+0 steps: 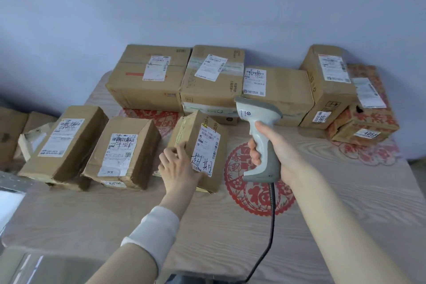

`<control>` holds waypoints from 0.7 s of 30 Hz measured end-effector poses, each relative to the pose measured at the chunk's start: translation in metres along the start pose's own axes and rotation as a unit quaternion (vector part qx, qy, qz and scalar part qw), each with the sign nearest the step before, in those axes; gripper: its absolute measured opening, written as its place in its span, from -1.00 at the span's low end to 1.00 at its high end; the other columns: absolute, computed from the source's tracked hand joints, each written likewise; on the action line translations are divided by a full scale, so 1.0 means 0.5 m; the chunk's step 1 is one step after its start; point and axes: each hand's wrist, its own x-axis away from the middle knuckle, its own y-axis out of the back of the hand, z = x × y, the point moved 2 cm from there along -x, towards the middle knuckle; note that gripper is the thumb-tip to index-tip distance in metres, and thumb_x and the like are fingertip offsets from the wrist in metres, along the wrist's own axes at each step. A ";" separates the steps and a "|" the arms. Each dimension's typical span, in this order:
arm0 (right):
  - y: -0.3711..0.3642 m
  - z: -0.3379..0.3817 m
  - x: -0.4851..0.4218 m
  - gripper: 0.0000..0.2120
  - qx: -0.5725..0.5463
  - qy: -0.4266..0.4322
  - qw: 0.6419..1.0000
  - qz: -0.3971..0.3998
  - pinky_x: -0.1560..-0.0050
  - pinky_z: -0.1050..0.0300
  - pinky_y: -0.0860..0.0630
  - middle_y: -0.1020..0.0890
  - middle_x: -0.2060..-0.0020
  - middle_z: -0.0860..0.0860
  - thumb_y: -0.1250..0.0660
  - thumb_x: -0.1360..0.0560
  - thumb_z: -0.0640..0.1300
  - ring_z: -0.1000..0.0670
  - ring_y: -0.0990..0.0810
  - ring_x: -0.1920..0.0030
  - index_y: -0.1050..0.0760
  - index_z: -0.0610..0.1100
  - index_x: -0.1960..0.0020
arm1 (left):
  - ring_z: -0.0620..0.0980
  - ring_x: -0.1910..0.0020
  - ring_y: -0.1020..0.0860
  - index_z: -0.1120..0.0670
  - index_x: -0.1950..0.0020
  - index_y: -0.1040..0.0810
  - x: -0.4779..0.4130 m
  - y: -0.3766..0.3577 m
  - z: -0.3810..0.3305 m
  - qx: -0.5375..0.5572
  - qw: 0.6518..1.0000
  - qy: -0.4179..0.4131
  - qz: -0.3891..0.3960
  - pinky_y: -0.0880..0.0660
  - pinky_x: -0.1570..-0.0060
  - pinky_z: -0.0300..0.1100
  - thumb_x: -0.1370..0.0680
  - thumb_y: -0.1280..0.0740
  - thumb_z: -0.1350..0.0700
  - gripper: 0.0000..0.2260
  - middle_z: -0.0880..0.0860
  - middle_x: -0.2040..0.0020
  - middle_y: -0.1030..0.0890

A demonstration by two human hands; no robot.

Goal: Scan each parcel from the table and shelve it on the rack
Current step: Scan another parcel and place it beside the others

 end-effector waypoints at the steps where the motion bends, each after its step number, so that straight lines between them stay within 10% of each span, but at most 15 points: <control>1: 0.009 0.002 -0.005 -0.64 0.004 -0.002 1.000 0.001 0.52 0.24 -0.40 -0.49 0.53 -0.03 -0.28 -0.53 0.05 0.03 -0.39 0.58 -0.44 -0.23 0.25 | 0.11 -0.32 -0.23 -0.03 -0.42 -0.12 0.001 -0.001 -0.005 0.019 1.000 -0.001 -0.002 -0.27 -0.28 -0.05 -0.26 -0.54 -0.18 -0.11 0.10 -0.30 -0.24; 8: 0.039 0.007 -0.026 -0.66 -0.003 -0.017 1.000 0.020 0.54 0.24 -0.40 -0.50 0.54 -0.03 -0.29 -0.53 0.02 0.04 -0.39 0.58 -0.44 -0.23 0.26 | 0.22 -0.52 0.13 -0.18 -0.32 -0.26 -0.001 -0.013 -0.009 0.145 0.983 0.076 0.078 0.06 -0.43 0.13 -0.34 -0.48 -0.14 -0.37 0.21 -0.54 0.13; 21: 0.004 0.017 -0.009 -0.71 0.012 0.009 0.999 0.029 0.49 0.21 -0.42 -0.54 0.44 -0.08 -0.30 -0.53 0.01 0.00 -0.42 0.52 -0.54 -0.24 0.10 | 0.19 -0.35 -0.29 -0.29 -0.41 -0.22 -0.018 0.017 0.048 0.318 0.924 0.146 0.152 -0.29 -0.34 0.17 -0.14 -0.53 -0.27 -0.11 0.13 -0.36 -0.30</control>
